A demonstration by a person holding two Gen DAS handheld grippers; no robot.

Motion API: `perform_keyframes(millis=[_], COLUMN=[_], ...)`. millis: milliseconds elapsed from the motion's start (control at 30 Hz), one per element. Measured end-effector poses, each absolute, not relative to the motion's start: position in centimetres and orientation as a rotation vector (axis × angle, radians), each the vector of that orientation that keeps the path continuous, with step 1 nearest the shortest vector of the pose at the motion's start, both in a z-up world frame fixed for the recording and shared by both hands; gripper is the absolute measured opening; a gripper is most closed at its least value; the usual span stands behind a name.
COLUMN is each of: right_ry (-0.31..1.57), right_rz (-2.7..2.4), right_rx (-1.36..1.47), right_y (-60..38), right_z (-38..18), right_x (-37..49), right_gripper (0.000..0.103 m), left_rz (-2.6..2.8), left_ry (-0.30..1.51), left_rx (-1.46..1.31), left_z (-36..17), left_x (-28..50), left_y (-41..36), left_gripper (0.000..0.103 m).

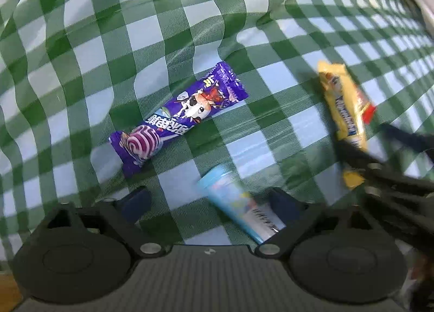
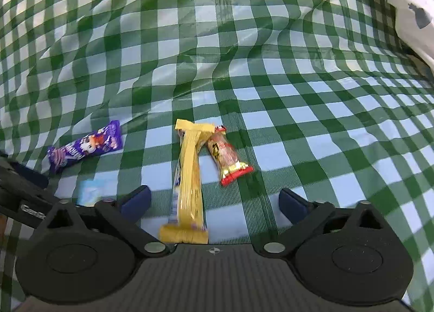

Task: Organize snacks
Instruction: 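Grasp the yellow bar with right tool while left tool grasps light blue stick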

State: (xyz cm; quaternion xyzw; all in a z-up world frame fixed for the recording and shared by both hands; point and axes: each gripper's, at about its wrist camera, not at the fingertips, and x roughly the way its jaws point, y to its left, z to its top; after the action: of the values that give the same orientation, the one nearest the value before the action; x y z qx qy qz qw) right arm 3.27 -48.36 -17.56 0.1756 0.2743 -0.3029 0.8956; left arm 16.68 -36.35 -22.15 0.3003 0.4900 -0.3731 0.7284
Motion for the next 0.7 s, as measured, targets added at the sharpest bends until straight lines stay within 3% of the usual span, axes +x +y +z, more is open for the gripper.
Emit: perform_keyframes(millis=[33,67,100,133,167,233,567,600,700], right_ry=[0.592,0.611,0.605,0.611,0.602,0.620,0.578,0.577,0.595], right_rz=[-0.620,-0.623,-0.622,-0.615,-0.605,-0.604,-0.643,-0.645,-0.676], right_rx=[0.345,0.311,0.256,0.200,0.146,0.120,0.255,0.258,0.274], right_y=[-48.4,-47.9,-47.3,-46.6,-46.0,-45.3,-40.9,-40.5,-39.7], right_z=[-17.9,-18.1,-18.4,-18.7,-18.8,-18.5,-14.5,-14.3,-14.4], right_x=[3.7,4.0,4.2,4.4,4.5,4.6,-3.6,-4.2,-6.1], right_gripper=[0.074,0.074,0.072,0.055,0.027,0.026,0.026,0.026,0.026], left_rz=[-0.822,-0.820,-0.824,-0.832,-0.839,-0.851,-0.875,-0.868,-0.832], left_ry=[1.072,1.066,1.061,1.059,1.076,1.140,1.114,1.141,1.207], left_rx=[0.657,0.650,0.645,0.641,0.635,0.552,0.447,0.445,0.479], left_z=[-22.0,-21.9,-21.6,-21.3,-20.9,-19.5,-13.9,-14.3,-16.9], left_x=[16.4,16.2,15.8,15.3,15.0,14.6,11.9,11.5,11.0], left_y=[-36.1,-35.8,-35.6,-35.4,-35.2,-34.5,-29.1,-28.9,-30.2], left_gripper=[0.083,0.077,0.058,0.019,0.000,0.000,0.000,0.008,0.047])
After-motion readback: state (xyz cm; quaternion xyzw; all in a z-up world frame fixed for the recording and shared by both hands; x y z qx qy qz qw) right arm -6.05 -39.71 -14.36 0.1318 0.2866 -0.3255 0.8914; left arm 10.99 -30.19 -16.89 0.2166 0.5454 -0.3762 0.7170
